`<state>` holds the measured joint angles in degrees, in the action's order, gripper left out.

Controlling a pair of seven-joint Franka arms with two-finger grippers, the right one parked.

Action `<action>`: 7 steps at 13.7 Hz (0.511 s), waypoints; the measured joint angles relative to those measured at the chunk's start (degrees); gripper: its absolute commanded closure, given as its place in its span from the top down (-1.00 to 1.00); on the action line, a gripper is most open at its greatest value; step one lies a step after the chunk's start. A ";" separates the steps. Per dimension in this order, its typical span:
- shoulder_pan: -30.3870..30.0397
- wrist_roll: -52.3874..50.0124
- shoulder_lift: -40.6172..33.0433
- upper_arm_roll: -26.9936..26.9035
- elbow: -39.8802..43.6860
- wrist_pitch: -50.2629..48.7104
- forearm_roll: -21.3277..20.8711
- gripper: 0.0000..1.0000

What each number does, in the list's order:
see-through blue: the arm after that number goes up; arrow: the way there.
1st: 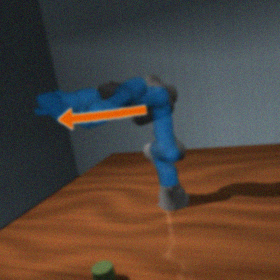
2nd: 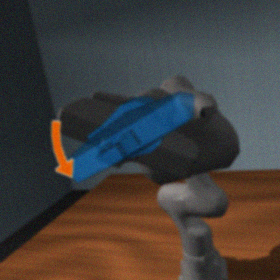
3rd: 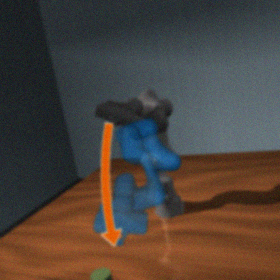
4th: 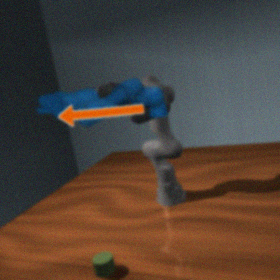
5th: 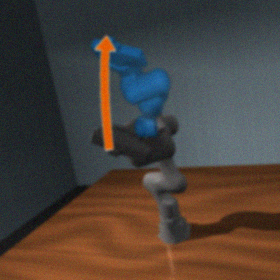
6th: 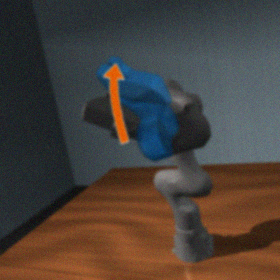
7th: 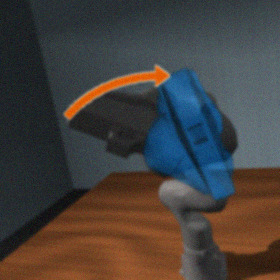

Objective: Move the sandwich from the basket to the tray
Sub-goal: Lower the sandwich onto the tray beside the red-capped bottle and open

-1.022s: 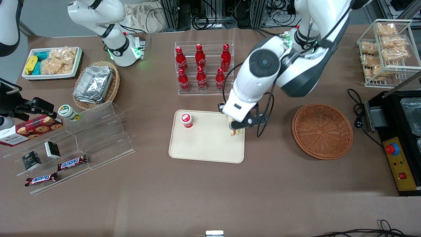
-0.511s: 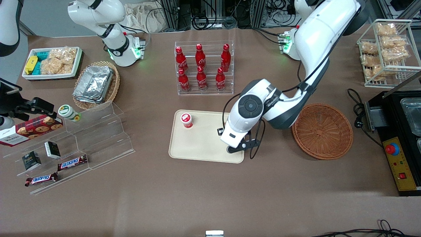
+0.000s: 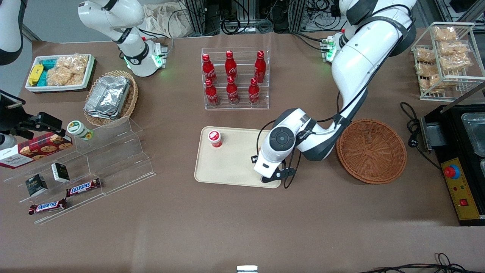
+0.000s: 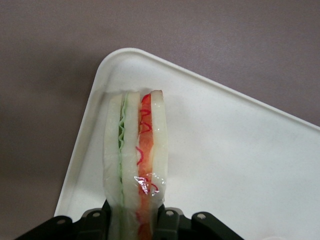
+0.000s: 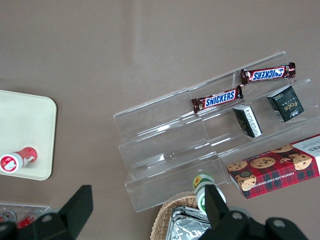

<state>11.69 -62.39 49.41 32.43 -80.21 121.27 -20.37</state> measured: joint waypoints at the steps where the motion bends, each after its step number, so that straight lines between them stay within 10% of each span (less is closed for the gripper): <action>1: 0.00 -0.18 0.29 0.00 0.00 0.12 -0.29 -0.14; 3: 0.06 -0.27 0.71 0.06 0.00 0.51 -0.45 0.56; 7: 1.86 -2.42 0.71 0.17 0.26 0.99 -0.71 1.00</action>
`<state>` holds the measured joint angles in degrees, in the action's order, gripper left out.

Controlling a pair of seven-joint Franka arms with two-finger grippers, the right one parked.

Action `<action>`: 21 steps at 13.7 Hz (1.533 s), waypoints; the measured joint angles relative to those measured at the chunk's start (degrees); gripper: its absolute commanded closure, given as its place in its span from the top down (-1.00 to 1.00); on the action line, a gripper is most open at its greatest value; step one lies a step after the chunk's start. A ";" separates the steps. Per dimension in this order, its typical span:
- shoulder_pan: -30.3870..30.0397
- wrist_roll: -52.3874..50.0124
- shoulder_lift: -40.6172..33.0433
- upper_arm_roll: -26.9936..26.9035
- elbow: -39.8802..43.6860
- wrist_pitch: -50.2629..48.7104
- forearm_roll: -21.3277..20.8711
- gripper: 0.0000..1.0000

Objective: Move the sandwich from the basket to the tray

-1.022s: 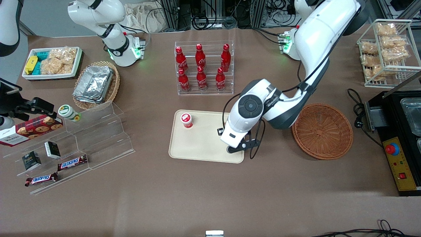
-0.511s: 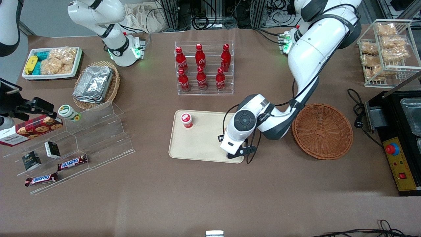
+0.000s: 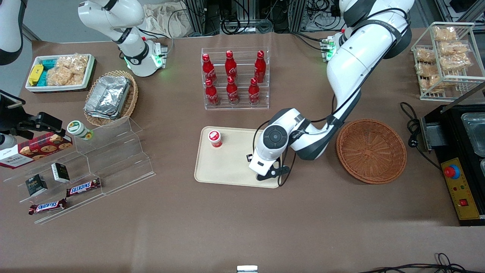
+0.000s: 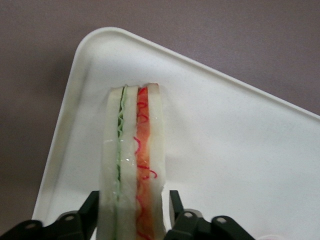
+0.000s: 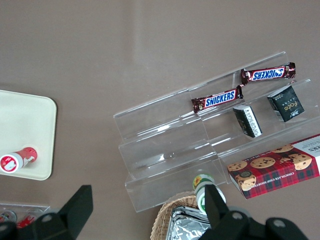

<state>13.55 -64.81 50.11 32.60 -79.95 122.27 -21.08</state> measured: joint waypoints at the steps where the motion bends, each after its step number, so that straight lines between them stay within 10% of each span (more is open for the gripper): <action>1: 0.05 -1.14 -0.31 0.03 0.35 0.08 -0.02 1.00; 11: -9.27 -8.98 -22.28 -0.05 2.45 -16.49 2.14 1.00; 21: -16.80 15.55 -34.49 -8.03 -3.80 -19.96 11.92 1.00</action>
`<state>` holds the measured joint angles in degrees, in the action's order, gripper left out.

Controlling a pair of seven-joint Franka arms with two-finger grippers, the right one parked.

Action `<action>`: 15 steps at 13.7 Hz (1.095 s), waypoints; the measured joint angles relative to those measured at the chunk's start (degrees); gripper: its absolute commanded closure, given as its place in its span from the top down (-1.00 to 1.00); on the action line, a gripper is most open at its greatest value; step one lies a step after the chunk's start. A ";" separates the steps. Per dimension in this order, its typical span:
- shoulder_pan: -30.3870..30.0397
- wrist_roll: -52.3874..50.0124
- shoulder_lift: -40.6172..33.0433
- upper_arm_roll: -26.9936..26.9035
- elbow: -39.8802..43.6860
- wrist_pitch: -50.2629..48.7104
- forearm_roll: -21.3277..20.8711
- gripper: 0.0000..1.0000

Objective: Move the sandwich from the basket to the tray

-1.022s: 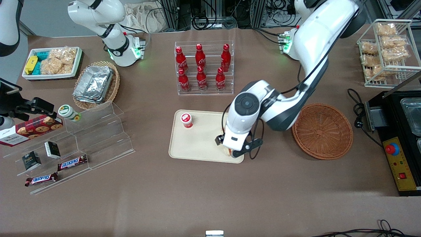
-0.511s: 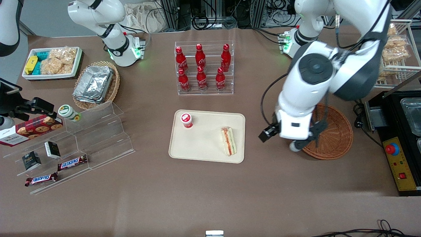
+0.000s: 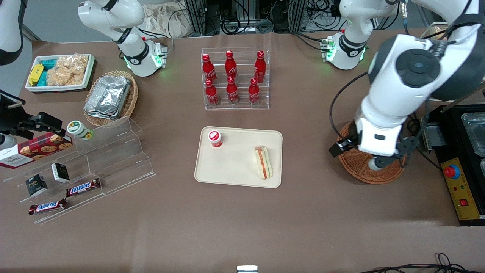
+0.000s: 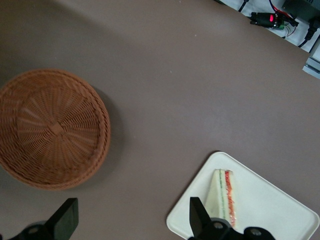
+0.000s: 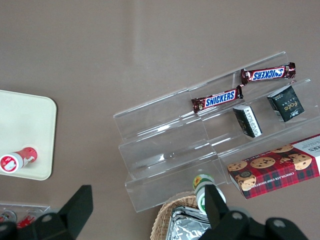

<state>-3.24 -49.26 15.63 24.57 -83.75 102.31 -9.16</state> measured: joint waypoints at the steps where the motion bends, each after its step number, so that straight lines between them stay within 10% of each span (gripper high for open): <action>1: 0.40 4.59 -0.97 -3.09 0.00 -1.25 1.88 1.00; 8: 8.24 29.61 -10.80 -24.11 -5.43 -5.73 8.50 1.00; 15: 6.15 39.24 -22.74 -26.51 -16.60 -6.12 9.60 1.00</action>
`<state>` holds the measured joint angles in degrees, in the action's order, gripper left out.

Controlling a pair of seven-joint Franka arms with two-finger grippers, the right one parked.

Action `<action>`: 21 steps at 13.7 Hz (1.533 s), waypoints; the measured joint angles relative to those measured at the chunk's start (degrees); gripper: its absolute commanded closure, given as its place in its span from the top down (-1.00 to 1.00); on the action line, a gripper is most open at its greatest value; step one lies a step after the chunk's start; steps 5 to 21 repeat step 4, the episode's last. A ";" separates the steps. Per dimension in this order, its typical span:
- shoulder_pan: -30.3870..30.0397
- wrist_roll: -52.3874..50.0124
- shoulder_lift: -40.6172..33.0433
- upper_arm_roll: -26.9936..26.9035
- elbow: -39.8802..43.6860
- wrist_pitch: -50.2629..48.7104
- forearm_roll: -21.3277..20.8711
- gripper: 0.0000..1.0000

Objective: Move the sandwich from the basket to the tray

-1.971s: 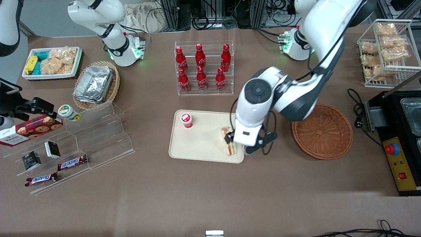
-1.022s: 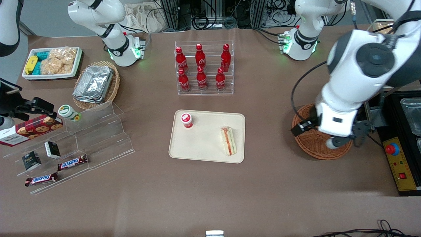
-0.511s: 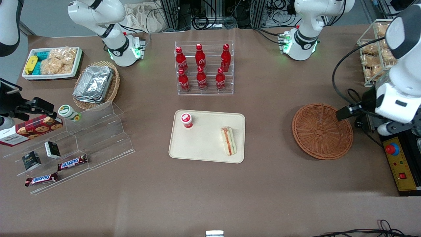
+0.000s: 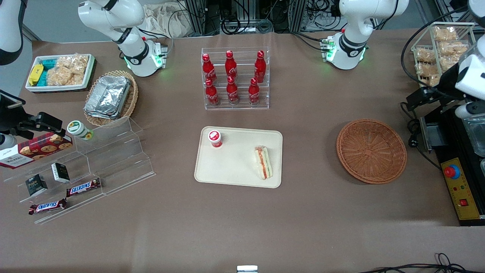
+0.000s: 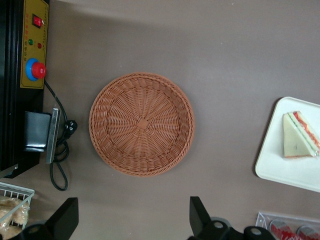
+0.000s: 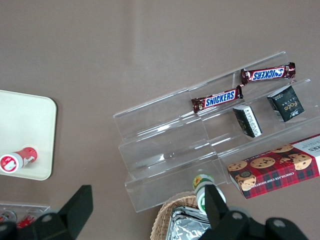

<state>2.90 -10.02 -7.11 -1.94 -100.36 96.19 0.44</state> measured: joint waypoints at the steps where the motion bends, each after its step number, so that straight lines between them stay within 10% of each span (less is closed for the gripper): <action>1: -0.93 0.79 -0.46 0.49 -0.30 -0.23 0.38 1.00; 21: -1.23 2.20 -0.62 1.19 -0.61 -0.67 0.46 1.00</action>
